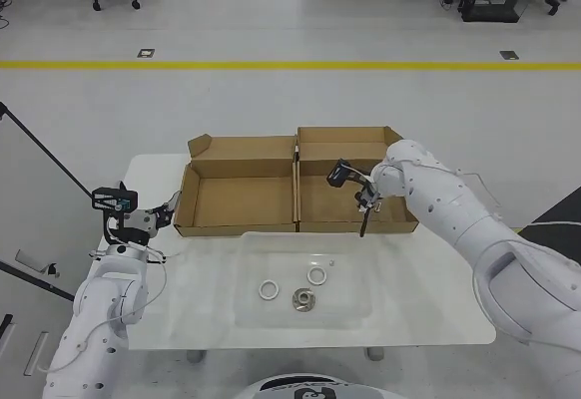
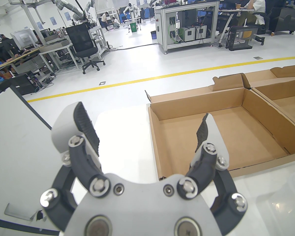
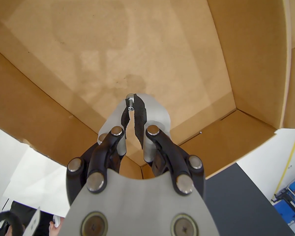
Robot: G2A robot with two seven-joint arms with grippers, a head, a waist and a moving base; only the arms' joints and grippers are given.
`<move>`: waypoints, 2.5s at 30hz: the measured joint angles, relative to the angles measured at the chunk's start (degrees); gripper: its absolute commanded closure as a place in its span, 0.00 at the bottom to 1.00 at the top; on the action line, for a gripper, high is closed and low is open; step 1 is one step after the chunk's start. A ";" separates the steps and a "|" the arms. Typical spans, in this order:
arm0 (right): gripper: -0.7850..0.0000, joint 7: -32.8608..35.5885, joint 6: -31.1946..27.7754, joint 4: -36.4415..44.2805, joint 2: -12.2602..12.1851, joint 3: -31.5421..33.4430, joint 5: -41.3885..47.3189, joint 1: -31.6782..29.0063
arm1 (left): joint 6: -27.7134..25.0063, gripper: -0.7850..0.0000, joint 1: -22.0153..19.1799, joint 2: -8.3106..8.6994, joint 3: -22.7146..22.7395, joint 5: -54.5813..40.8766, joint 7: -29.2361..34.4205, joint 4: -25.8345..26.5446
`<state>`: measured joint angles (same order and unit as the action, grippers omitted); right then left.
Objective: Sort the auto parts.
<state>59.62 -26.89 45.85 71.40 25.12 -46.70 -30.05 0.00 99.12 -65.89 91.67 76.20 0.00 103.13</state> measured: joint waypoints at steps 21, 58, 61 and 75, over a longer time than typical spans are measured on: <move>0.29 0.58 -3.07 10.29 -4.11 8.59 -3.50 1.61 | 0.00 0.00 0.00 0.00 0.00 0.00 0.00 0.00; 0.00 21.29 3.52 70.15 -22.10 12.57 12.16 -17.20 | 0.00 0.00 0.00 0.00 0.00 0.00 0.00 0.00; 0.00 21.27 3.52 70.04 -22.19 12.83 13.40 -16.98 | 0.00 0.00 0.00 0.00 0.00 0.00 0.00 0.00; 0.00 21.09 3.31 71.55 -22.10 11.71 11.06 -17.55 | 0.00 0.00 0.00 0.00 0.00 0.00 0.00 0.00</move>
<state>80.71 -23.58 117.41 49.29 36.82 -35.64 -47.60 0.00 99.12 -65.89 91.67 76.20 0.00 103.13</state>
